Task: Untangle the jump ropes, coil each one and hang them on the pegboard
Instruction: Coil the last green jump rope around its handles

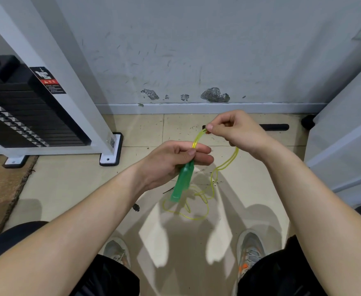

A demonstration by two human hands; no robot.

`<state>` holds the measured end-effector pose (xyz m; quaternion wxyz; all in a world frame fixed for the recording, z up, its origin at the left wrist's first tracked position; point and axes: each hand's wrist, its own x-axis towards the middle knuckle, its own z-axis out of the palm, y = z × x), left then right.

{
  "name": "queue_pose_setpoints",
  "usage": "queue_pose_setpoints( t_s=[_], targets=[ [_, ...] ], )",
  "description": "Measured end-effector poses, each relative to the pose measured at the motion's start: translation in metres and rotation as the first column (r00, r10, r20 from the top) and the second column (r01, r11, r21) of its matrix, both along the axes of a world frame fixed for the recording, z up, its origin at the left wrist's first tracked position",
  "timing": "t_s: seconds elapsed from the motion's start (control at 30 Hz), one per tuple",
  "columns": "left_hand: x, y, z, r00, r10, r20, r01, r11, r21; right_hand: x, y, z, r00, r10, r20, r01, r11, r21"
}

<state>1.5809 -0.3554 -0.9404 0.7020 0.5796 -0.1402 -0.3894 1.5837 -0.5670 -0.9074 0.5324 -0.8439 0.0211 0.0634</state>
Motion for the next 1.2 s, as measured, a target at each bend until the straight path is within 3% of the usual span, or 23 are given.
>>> queue_pose_setpoints(
  t_s=[0.2, 0.4, 0.6, 0.8, 0.97, 1.1, 1.2],
  targets=[
    [0.0, 0.0, 0.001, 0.999, 0.011, -0.037, -0.011, 1.0, 0.001, -0.001, -0.001, -0.003, 1.0, 0.022, -0.011, -0.022, 1.0, -0.006],
    [0.004, 0.002, 0.009, 0.997, -0.064, -0.035, 0.066, 0.997, 0.051, -0.001, 0.011, -0.029, 0.986, -0.102, 0.129, 0.105, 0.994, -0.019],
    [0.007, 0.006, 0.013, 0.994, -0.101, -0.031, 0.104, 0.985, 0.139, -0.005, 0.019, -0.038, 0.973, -0.195, 0.12, 0.168, 0.965, 0.203],
    [0.011, 0.003, 0.002, 0.971, 0.227, 0.071, -0.23, 0.972, 0.047, -0.017, 0.035, -0.041, 0.979, -0.189, -0.083, 0.199, 0.968, 0.153],
    [0.01, -0.001, -0.006, 0.888, 0.459, 0.022, -0.459, 0.888, -0.013, -0.025, 0.057, -0.035, 0.978, -0.154, -0.144, 0.173, 0.976, 0.131],
    [0.011, -0.002, -0.009, 0.787, 0.567, 0.245, -0.586, 0.81, 0.007, -0.03, 0.07, -0.025, 0.964, -0.154, -0.216, 0.219, 0.921, 0.321],
    [0.005, -0.008, -0.014, 0.705, 0.646, 0.291, -0.679, 0.734, 0.016, -0.04, 0.086, -0.026, 0.965, -0.152, -0.211, 0.23, 0.879, 0.417]
  ],
)
